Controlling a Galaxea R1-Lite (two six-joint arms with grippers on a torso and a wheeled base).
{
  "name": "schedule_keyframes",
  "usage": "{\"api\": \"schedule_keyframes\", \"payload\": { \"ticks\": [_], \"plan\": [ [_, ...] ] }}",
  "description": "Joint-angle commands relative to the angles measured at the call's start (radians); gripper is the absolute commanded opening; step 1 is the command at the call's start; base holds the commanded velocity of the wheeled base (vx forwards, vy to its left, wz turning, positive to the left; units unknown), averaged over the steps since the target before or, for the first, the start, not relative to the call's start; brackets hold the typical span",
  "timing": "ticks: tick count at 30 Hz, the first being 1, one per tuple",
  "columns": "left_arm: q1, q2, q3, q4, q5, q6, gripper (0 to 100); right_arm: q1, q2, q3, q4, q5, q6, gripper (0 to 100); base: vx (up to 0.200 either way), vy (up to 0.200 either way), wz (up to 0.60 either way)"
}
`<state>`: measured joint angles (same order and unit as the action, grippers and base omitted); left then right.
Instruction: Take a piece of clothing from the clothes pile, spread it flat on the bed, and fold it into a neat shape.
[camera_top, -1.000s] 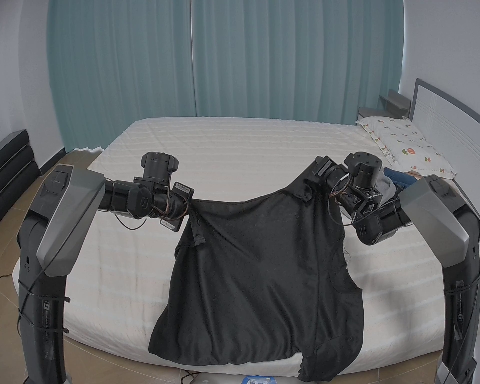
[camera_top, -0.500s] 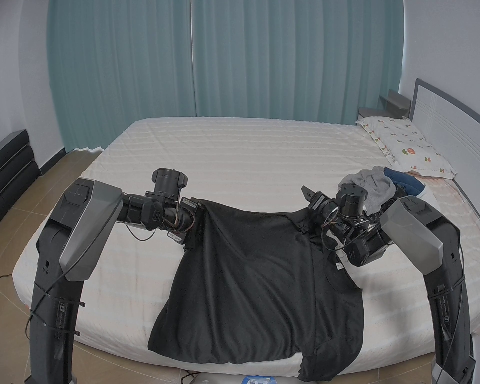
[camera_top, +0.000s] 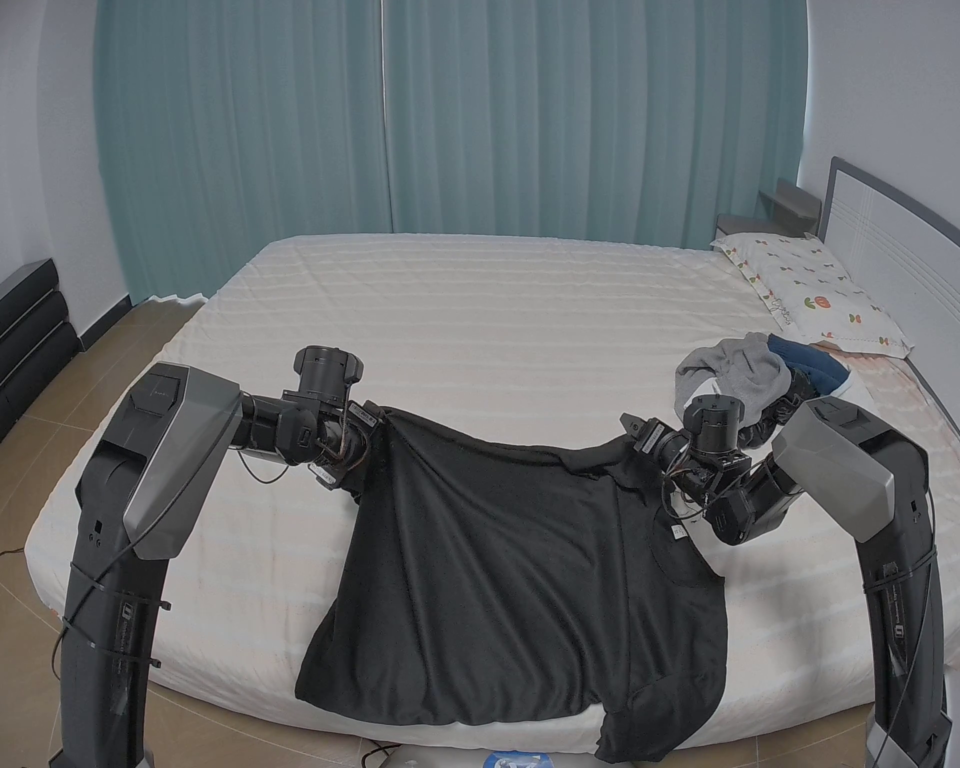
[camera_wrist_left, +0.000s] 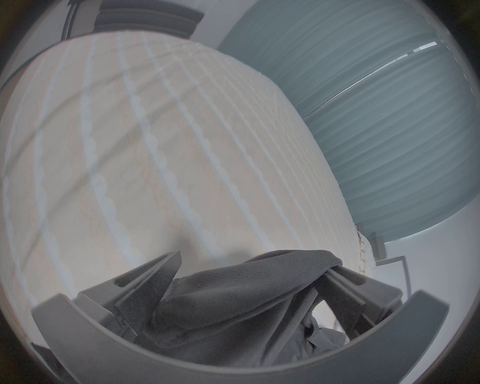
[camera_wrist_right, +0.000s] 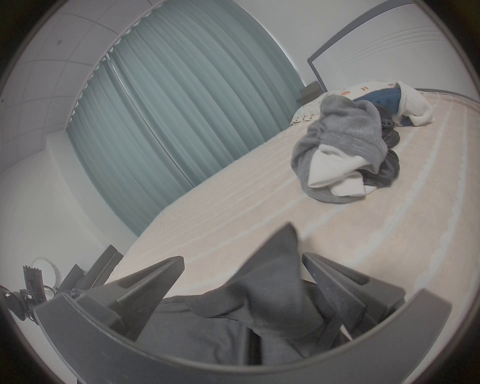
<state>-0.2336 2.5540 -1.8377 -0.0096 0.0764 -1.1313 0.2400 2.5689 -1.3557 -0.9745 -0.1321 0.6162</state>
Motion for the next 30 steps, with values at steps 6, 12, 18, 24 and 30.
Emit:
{"api": "schedule_keyframes", "payload": {
  "ticks": [6, 12, 18, 24, 30],
  "plan": [
    [0.002, 0.054, -0.123, -0.010, 0.138, 0.065, 100, -0.051, -0.012, -0.049, -0.027, -0.004, 0.022, 100, 0.000, 0.000, 0.00],
    [0.000, 0.092, -0.147, -0.026, 0.149, 0.151, 100, -0.059, -0.012, -0.028, -0.041, 0.002, 0.025, 100, 0.000, 0.000, 0.00],
    [-0.003, 0.118, -0.162, -0.104, 0.191, 0.177, 100, -0.057, -0.007, -0.019, -0.036, 0.003, 0.025, 100, 0.000, 0.000, 0.00],
    [-0.001, 0.132, -0.161, -0.124, 0.194, 0.255, 100, -0.056, -0.006, -0.002, -0.036, 0.003, 0.025, 100, 0.000, 0.000, 0.00],
    [0.002, 0.126, -0.140, -0.104, 0.183, 0.274, 100, -0.057, -0.006, 0.006, -0.032, 0.006, 0.045, 100, 0.000, 0.000, 0.00]
  ]
}}
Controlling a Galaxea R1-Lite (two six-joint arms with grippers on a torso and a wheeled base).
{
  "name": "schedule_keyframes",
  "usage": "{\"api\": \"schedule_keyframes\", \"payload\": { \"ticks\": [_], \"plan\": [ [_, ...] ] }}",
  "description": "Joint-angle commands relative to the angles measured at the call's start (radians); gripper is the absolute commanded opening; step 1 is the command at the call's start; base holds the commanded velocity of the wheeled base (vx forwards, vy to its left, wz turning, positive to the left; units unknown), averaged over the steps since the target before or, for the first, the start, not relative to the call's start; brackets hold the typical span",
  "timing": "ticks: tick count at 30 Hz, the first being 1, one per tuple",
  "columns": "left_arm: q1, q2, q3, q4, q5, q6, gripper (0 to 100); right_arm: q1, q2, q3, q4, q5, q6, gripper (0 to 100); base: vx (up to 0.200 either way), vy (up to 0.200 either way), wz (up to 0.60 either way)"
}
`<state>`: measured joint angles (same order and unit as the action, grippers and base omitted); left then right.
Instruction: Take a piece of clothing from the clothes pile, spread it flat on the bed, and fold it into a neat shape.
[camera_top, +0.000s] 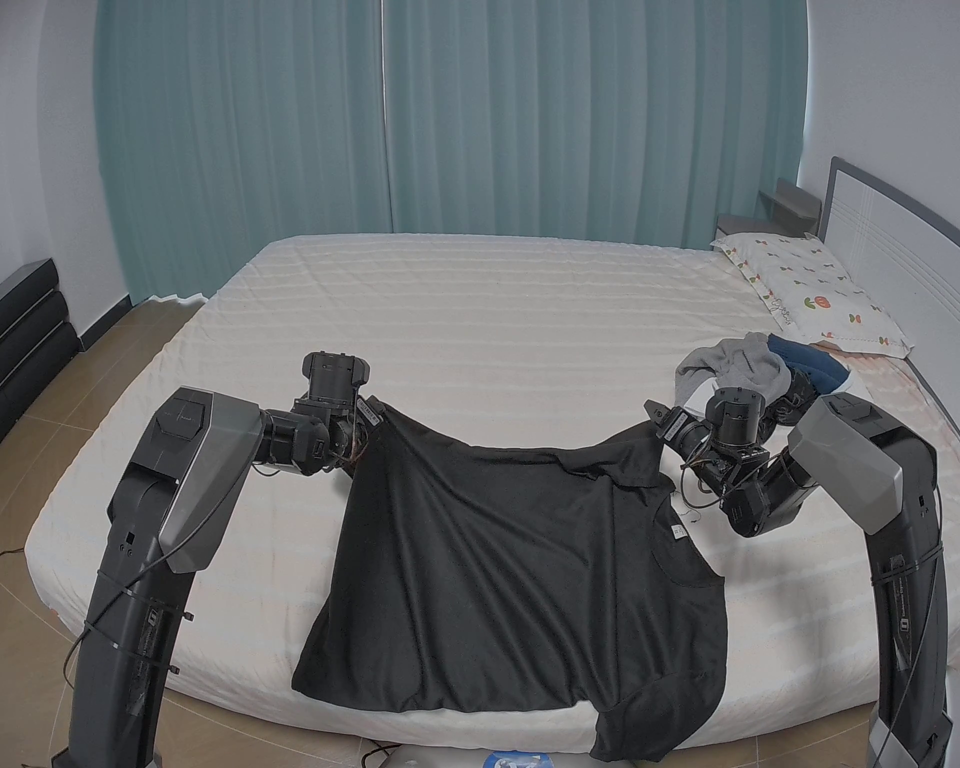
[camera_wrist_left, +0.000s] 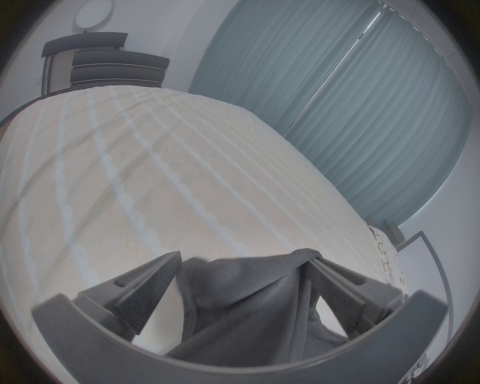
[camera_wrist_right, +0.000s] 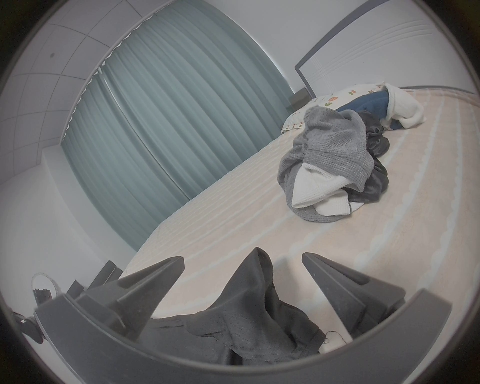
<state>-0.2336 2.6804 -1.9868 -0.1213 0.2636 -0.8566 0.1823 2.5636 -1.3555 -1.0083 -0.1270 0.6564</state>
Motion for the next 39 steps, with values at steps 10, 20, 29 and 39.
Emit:
{"api": "schedule_keyframes", "payload": {
  "ticks": [10, 20, 29, 39],
  "plan": [
    [0.053, -0.044, 0.054, 0.218, -0.050, 0.080, 100, 0.003, -0.008, 0.058, 0.030, 0.017, 0.011, 100, 0.000, 0.000, 0.00],
    [0.100, -0.203, 0.151, 0.221, -0.178, 0.174, 100, 0.009, -0.011, 0.064, 0.053, 0.024, 0.011, 100, 0.000, 0.000, 0.00],
    [0.112, -0.232, 0.163, 0.232, -0.325, 0.002, 100, 0.017, -0.046, 0.076, 0.076, 0.064, 0.085, 100, 0.000, 0.000, 0.00],
    [0.114, -0.313, 0.387, 0.210, -0.396, -0.038, 100, 0.042, -0.114, 0.111, 0.172, 0.107, 0.121, 100, 0.000, 0.000, 0.00]
  ]
}}
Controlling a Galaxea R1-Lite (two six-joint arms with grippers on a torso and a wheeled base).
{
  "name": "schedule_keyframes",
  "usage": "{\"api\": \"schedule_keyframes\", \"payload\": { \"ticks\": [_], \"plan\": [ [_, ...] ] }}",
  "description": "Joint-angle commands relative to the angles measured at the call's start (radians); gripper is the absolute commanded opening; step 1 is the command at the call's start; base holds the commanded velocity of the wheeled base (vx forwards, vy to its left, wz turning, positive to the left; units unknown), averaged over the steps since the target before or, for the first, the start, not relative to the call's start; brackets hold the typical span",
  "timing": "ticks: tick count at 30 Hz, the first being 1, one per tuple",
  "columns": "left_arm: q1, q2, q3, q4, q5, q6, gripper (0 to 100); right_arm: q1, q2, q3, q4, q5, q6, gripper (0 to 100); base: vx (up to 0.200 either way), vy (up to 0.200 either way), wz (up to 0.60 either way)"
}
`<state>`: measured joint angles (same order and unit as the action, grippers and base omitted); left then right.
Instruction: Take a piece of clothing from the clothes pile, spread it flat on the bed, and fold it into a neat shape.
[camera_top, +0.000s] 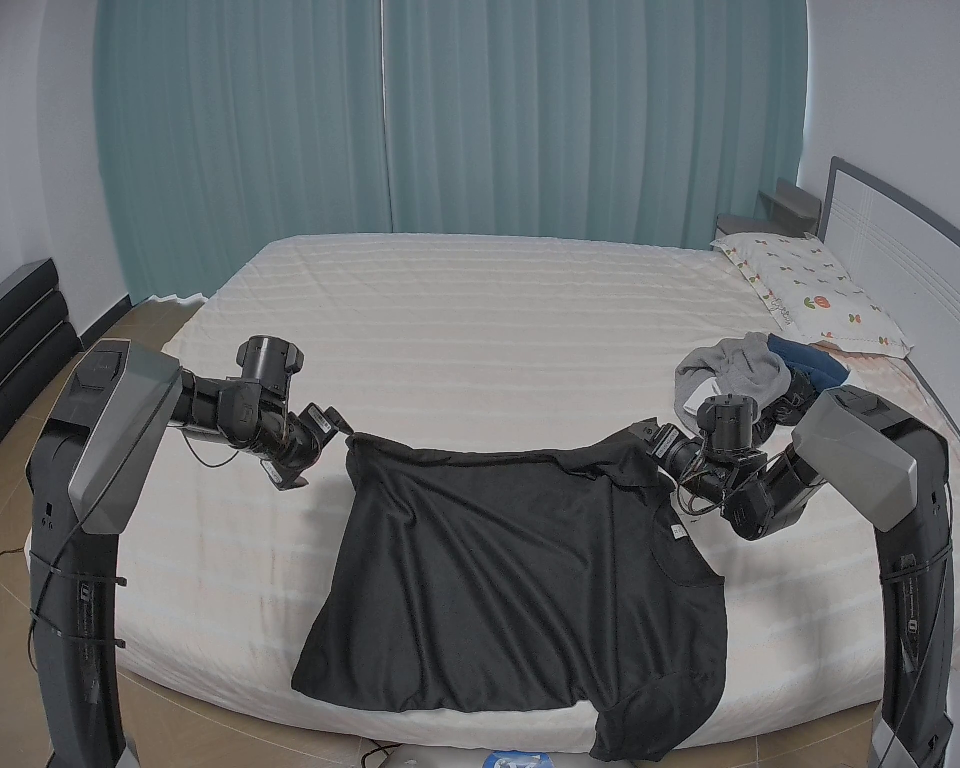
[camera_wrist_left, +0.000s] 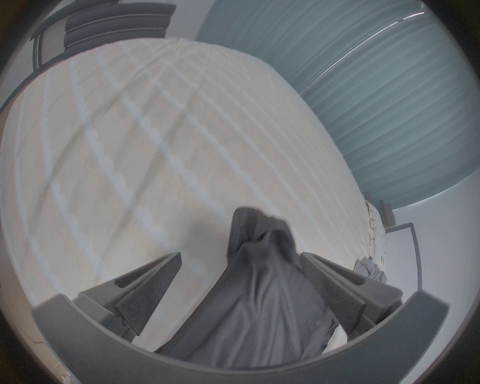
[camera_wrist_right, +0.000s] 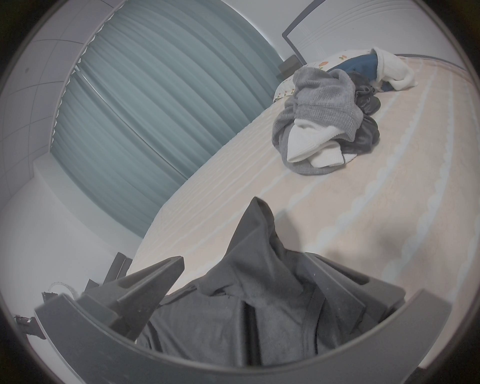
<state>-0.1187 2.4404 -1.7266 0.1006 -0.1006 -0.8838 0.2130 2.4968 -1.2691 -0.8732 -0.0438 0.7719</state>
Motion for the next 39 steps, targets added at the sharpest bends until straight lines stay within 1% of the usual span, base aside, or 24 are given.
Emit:
{"api": "schedule_keyframes", "payload": {
  "ticks": [1, 2, 3, 4, 5, 8, 12, 15, 16, 17, 20, 24, 27, 29, 30, 31, 32, 36, 39],
  "plan": [
    [-0.002, -0.115, 0.240, -0.081, -0.060, -0.017, 100, 0.002, -0.046, 0.020, 0.051, 0.076, 0.013, 100, 0.000, 0.000, 0.00],
    [-0.002, -0.116, 0.254, -0.093, -0.065, -0.020, 100, 0.002, -0.046, 0.019, 0.053, 0.082, 0.015, 100, 0.000, 0.000, 0.00],
    [-0.006, -0.136, 0.334, -0.177, -0.068, -0.060, 100, 0.002, -0.032, 0.014, 0.066, 0.107, 0.026, 100, 0.000, 0.000, 0.00],
    [-0.006, -0.136, 0.334, -0.177, -0.068, -0.060, 100, 0.002, -0.032, 0.014, 0.066, 0.107, 0.026, 100, 0.000, 0.000, 0.00],
    [-0.009, -0.158, 0.404, -0.256, -0.067, -0.122, 100, 0.008, -0.015, 0.002, 0.085, 0.113, 0.049, 100, 0.000, 0.000, 0.00],
    [-0.012, -0.198, 0.496, -0.322, -0.079, -0.202, 100, 0.026, 0.007, -0.029, 0.126, 0.113, 0.069, 100, 0.000, 0.000, 0.00],
    [-0.035, -0.212, 0.565, -0.375, -0.070, -0.261, 100, 0.049, 0.001, -0.053, 0.195, 0.113, 0.093, 100, 0.000, 0.000, 0.00],
    [-0.052, -0.210, 0.618, -0.473, -0.063, -0.345, 100, 0.069, -0.003, -0.053, 0.230, 0.111, 0.102, 100, 0.000, 0.000, 0.00],
    [-0.053, -0.212, 0.621, -0.478, -0.063, -0.349, 100, 0.071, -0.003, -0.053, 0.230, 0.110, 0.102, 100, 0.000, 0.000, 0.00],
    [-0.055, -0.207, 0.634, -0.538, -0.063, -0.383, 100, 0.075, -0.003, -0.053, 0.234, 0.105, 0.102, 100, 0.000, 0.000, 0.00],
    [-0.053, -0.201, 0.650, -0.596, -0.063, -0.394, 100, 0.077, 0.002, -0.062, 0.247, 0.104, 0.102, 100, 0.000, 0.000, 0.00],
    [-0.048, -0.199, 0.659, -0.602, -0.067, -0.397, 100, 0.075, 0.039, -0.139, 0.293, 0.099, 0.104, 100, 0.000, 0.000, 0.00],
    [-0.044, -0.196, 0.659, -0.604, -0.067, -0.399, 100, 0.069, 0.077, -0.213, 0.332, 0.081, 0.104, 100, 0.000, 0.000, 0.00],
    [-0.044, -0.196, 0.659, -0.604, -0.067, -0.399, 100, 0.069, 0.077, -0.213, 0.332, 0.081, 0.104, 100, 0.000, 0.000, 0.00],
    [-0.044, -0.196, 0.660, -0.604, -0.067, -0.399, 100, 0.066, 0.125, -0.283, 0.364, 0.045, 0.102, 100, 0.000, 0.000, 0.00],
    [-0.044, -0.195, 0.660, -0.604, -0.067, -0.399, 100, 0.065, 0.139, -0.309, 0.376, 0.035, 0.102, 100, 0.000, 0.000, 0.00],
    [-0.044, -0.195, 0.660, -0.604, -0.067, -0.399, 100, 0.065, 0.149, -0.329, 0.384, 0.027, 0.102, 0, 0.000, 0.000, 0.00],
    [-0.045, -0.198, 0.673, -0.605, -0.068, -0.399, 100, 0.062, 0.183, -0.421, 0.359, -0.016, 0.102, 0, 0.000, 0.000, 0.00],
    [-0.047, -0.196, 0.674, -0.610, -0.067, -0.400, 100, 0.059, 0.185, -0.477, 0.310, -0.024, 0.102, 0, 0.000, 0.000, 0.00]
  ]
}}
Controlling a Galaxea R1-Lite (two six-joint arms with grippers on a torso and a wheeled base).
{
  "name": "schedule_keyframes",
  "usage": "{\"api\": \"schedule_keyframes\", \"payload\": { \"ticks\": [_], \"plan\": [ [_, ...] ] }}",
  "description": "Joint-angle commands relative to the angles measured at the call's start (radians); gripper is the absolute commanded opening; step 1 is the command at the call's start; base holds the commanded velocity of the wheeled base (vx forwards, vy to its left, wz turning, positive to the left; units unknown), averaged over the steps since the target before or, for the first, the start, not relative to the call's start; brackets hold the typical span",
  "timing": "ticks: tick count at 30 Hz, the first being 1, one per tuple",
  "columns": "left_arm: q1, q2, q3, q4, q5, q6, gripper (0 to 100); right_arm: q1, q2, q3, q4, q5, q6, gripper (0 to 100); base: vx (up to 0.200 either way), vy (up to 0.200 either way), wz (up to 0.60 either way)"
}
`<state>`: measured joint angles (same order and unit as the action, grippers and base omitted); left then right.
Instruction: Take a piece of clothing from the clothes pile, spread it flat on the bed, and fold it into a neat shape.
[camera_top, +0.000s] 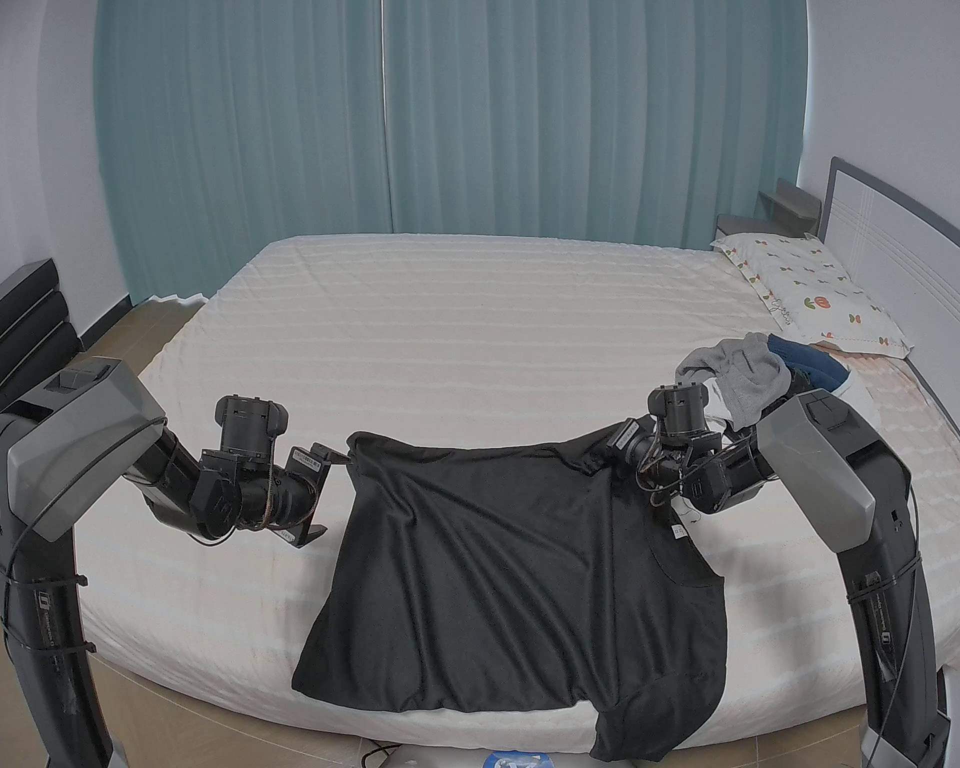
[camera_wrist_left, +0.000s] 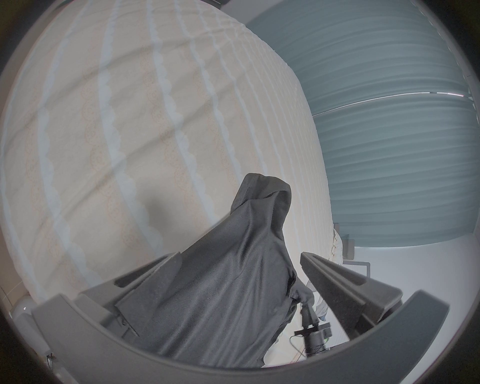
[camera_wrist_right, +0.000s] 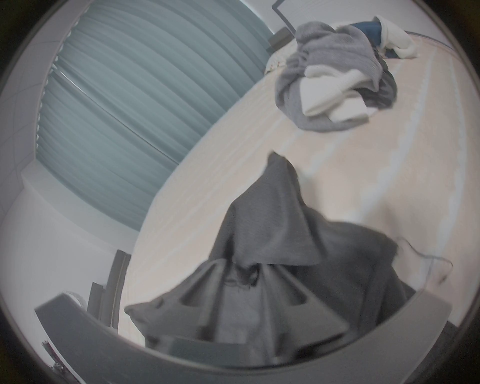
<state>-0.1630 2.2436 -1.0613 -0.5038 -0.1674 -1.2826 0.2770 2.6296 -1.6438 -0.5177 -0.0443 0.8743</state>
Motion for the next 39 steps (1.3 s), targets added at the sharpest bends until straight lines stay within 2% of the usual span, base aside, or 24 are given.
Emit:
{"api": "schedule_keyframes", "payload": {
  "ticks": [1, 7, 13, 14, 21, 26, 27, 29, 30, 32, 33, 36, 37, 39],
  "plan": [
    [-0.003, 0.001, 0.009, -0.007, 0.000, -0.001, 100, -0.006, 0.055, -0.111, -0.053, -0.025, 0.000, 0, 0.000, 0.000, 0.00],
    [-0.003, 0.001, 0.010, -0.009, 0.000, -0.001, 100, -0.032, 0.135, -0.349, -0.073, -0.082, -0.017, 0, 0.000, 0.000, 0.00],
    [-0.003, -0.001, 0.012, -0.007, 0.000, -0.001, 100, -0.042, 0.173, -0.356, -0.087, -0.088, -0.041, 0, 0.000, 0.000, 0.00],
    [-0.003, -0.001, 0.012, -0.007, 0.002, -0.003, 100, -0.048, 0.173, -0.356, -0.087, -0.082, -0.057, 100, 0.000, 0.000, 0.00],
    [-0.004, -0.002, 0.014, -0.007, 0.002, -0.006, 100, -0.055, 0.171, -0.349, -0.074, -0.068, -0.061, 100, 0.000, 0.000, 0.00],
    [-0.003, -0.006, 0.023, -0.009, 0.002, -0.006, 100, -0.070, 0.116, -0.240, -0.065, -0.049, -0.066, 100, 0.000, 0.000, 0.00],
    [-0.003, -0.010, 0.034, -0.019, -0.004, -0.006, 100, -0.076, 0.070, -0.169, -0.074, -0.039, -0.061, 100, 0.000, 0.000, 0.00],
    [-0.003, -0.010, 0.035, -0.022, -0.004, -0.006, 100, -0.078, 0.063, -0.157, -0.078, -0.037, -0.061, 100, 0.000, 0.000, 0.00],
    [-0.003, -0.010, 0.055, -0.058, -0.007, -0.004, 100, -0.090, -0.016, -0.031, -0.116, -0.022, -0.063, 100, 0.000, 0.000, 0.00],
    [-0.003, -0.010, 0.066, -0.071, -0.007, -0.004, 100, -0.094, -0.043, 0.019, -0.136, -0.014, -0.064, 100, 0.000, 0.000, 0.00],
    [-0.003, -0.012, 0.090, -0.107, -0.009, -0.001, 100, -0.107, -0.117, 0.145, -0.188, 0.012, -0.066, 100, 0.000, 0.000, 0.00],
    [-0.003, -0.010, 0.116, -0.162, -0.007, -0.001, 100, -0.119, -0.230, 0.354, -0.265, 0.058, -0.064, 100, 0.000, 0.000, 0.00],
    [-0.003, -0.010, 0.118, -0.163, -0.007, -0.001, 100, -0.119, -0.237, 0.363, -0.268, 0.060, -0.064, 100, 0.000, 0.000, 0.00],
    [-0.003, -0.016, 0.138, -0.173, 0.000, -0.001, 100, -0.122, -0.336, 0.570, -0.324, 0.092, -0.067, 100, 0.000, 0.000, 0.00]
  ]
}}
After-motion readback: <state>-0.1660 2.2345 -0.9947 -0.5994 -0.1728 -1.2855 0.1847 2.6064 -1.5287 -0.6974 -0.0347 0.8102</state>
